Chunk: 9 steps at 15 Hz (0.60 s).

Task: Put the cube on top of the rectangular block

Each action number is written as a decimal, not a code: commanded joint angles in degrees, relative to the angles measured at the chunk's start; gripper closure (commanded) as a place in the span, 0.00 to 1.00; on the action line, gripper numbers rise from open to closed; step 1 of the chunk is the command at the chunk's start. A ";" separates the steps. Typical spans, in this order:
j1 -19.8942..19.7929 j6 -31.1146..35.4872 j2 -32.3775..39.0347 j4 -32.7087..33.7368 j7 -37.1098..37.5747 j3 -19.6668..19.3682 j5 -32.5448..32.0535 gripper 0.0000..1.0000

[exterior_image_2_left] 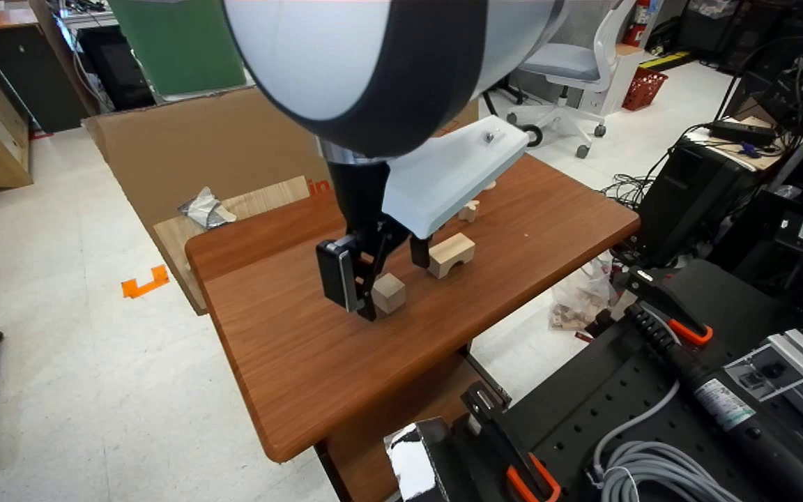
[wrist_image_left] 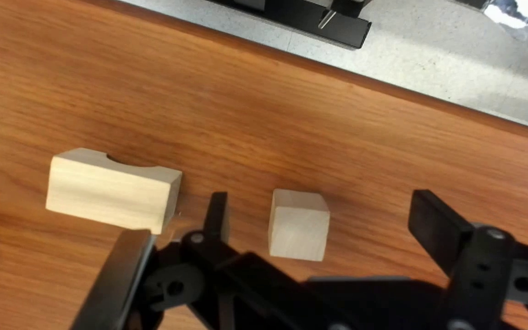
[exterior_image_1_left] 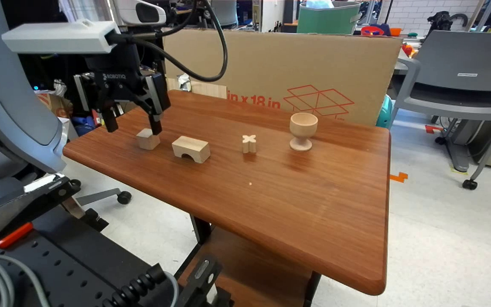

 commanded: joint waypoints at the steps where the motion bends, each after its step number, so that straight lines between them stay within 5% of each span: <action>1: 1.78 -2.08 4.13 4.66 -0.96 -1.31 0.11 0.00; 3: 1.71 -2.74 5.32 5.85 -1.26 -1.04 0.83 0.26; 9: 0.36 -1.20 4.01 4.95 -2.26 0.14 3.27 0.73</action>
